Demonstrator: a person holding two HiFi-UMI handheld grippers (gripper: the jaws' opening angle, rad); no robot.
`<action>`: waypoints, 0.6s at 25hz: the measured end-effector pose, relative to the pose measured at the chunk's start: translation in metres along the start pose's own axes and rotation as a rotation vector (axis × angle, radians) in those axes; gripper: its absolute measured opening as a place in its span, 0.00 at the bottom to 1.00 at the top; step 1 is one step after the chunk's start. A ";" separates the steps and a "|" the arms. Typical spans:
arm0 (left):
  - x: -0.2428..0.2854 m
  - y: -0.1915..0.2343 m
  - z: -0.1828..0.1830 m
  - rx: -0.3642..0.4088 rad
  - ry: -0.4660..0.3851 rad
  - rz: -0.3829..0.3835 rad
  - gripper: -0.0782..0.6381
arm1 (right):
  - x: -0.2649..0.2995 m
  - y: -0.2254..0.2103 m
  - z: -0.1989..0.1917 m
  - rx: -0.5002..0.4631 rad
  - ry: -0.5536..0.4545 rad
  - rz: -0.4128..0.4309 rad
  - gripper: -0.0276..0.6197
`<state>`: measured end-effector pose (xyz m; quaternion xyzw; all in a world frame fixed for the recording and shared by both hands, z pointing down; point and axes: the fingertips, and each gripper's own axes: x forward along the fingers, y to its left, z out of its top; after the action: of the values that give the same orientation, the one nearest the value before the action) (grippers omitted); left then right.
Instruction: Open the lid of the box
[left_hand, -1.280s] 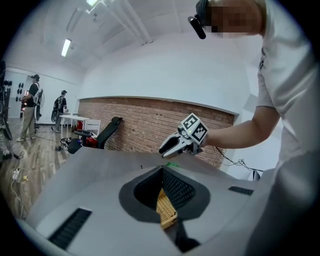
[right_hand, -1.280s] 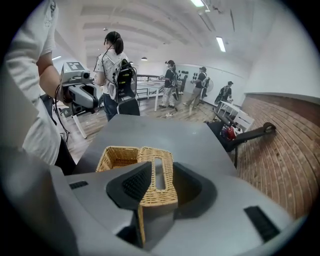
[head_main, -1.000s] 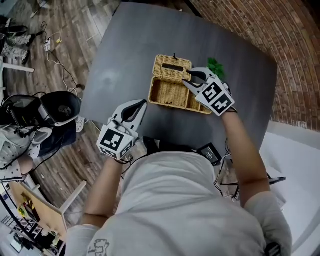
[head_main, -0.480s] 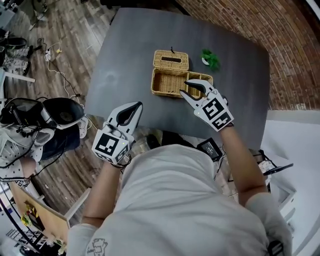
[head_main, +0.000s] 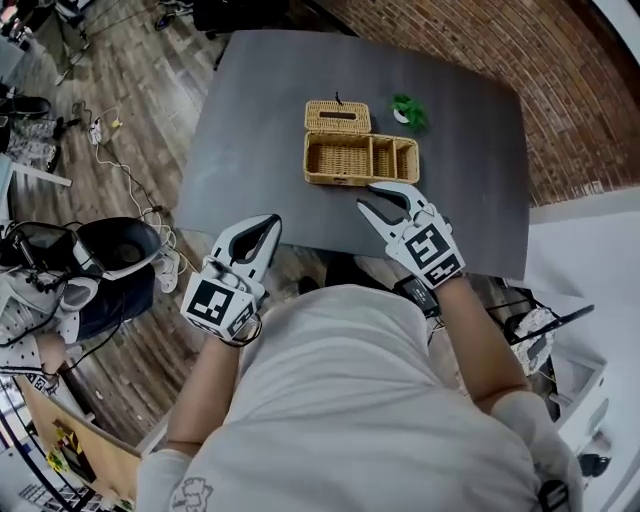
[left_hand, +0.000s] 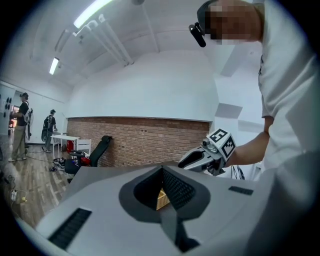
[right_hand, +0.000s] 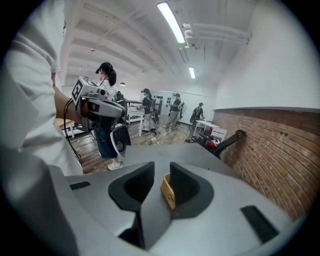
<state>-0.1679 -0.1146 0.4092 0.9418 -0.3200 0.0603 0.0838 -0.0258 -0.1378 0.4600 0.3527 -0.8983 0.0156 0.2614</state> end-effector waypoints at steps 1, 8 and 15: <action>-0.002 -0.002 0.000 0.004 -0.004 -0.005 0.12 | -0.003 0.003 0.000 0.004 -0.005 -0.007 0.20; -0.011 -0.011 0.009 0.014 -0.018 -0.046 0.12 | -0.020 0.019 0.009 0.023 -0.014 -0.045 0.17; -0.019 -0.017 0.028 0.048 -0.042 -0.052 0.12 | -0.039 0.031 0.025 0.025 -0.048 -0.060 0.13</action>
<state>-0.1706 -0.0952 0.3763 0.9526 -0.2953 0.0462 0.0559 -0.0332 -0.0955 0.4244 0.3831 -0.8930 0.0103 0.2360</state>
